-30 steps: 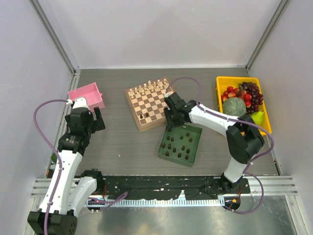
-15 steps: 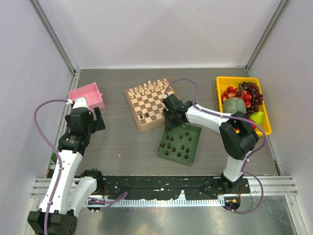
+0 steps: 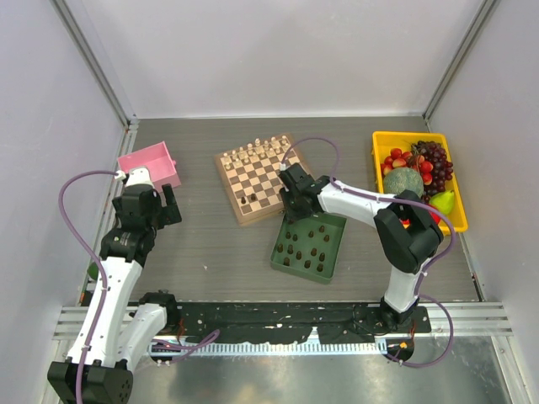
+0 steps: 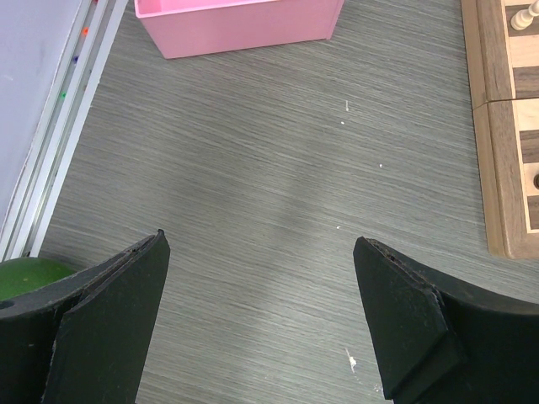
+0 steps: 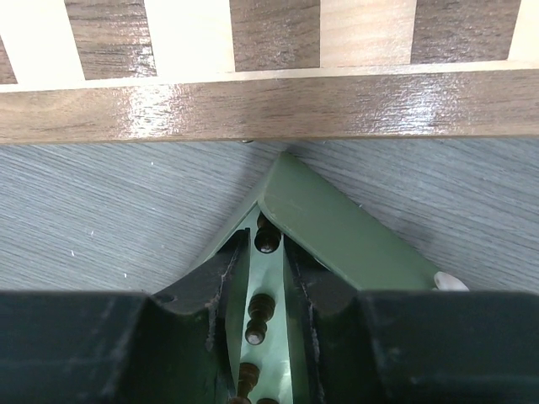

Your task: Set up the chess pieces on the board

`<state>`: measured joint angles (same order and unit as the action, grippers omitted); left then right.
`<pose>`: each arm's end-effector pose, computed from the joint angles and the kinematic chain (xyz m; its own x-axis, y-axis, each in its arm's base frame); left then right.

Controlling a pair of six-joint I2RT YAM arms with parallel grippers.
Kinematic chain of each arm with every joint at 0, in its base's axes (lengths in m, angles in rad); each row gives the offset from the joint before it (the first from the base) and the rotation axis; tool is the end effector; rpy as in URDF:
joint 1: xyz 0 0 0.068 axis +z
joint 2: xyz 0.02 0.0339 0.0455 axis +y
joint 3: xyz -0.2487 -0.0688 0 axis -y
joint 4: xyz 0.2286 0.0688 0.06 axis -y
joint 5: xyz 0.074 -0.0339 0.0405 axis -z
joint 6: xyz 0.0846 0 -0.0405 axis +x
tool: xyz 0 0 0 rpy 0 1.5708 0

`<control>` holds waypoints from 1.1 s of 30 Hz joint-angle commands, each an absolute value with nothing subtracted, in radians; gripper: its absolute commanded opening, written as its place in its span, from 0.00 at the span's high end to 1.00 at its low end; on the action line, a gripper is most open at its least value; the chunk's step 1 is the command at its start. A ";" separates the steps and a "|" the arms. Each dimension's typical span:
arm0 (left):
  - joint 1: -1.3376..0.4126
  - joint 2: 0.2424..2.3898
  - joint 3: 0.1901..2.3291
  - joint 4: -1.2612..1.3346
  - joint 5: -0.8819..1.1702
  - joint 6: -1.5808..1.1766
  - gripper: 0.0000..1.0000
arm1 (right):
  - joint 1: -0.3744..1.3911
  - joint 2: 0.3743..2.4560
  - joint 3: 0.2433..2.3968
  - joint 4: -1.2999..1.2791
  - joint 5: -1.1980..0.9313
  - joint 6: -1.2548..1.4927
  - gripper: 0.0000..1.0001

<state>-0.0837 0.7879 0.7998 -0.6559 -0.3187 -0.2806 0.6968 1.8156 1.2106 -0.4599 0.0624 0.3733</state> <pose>0.1974 0.0100 0.2598 -0.5277 -0.2196 -0.8205 -0.3293 0.9433 -0.0407 0.2942 0.2393 0.1355 -0.8498 -0.2365 -0.4711 -0.3302 0.9355 0.1259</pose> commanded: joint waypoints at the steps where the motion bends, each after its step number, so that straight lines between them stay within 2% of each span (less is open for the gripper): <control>1: -0.078 0.784 0.813 -0.637 -0.324 -0.275 0.01 | 0.695 1.824 1.212 -0.407 0.083 0.379 0.72; 15: -0.078 0.785 0.813 -0.634 -0.322 -0.275 0.01 | 0.695 1.827 1.209 -0.399 0.101 0.370 0.76; 21: -0.078 0.782 0.811 -0.635 -0.322 -0.275 0.01 | 0.695 1.809 1.210 -0.403 0.106 0.359 0.83; 24: -0.078 0.781 0.811 -0.637 -0.322 -0.275 0.01 | 0.696 1.773 1.204 -0.419 0.107 0.356 0.86; 33: -0.078 0.781 0.813 -0.637 -0.321 -0.275 0.01 | 0.710 1.623 1.209 -0.526 0.098 0.342 0.87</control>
<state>-0.0837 0.7879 0.7998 -0.6559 -0.3183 -0.2806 0.6983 1.7435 1.1938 -0.4782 0.0845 0.3603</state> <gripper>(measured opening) 0.991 0.209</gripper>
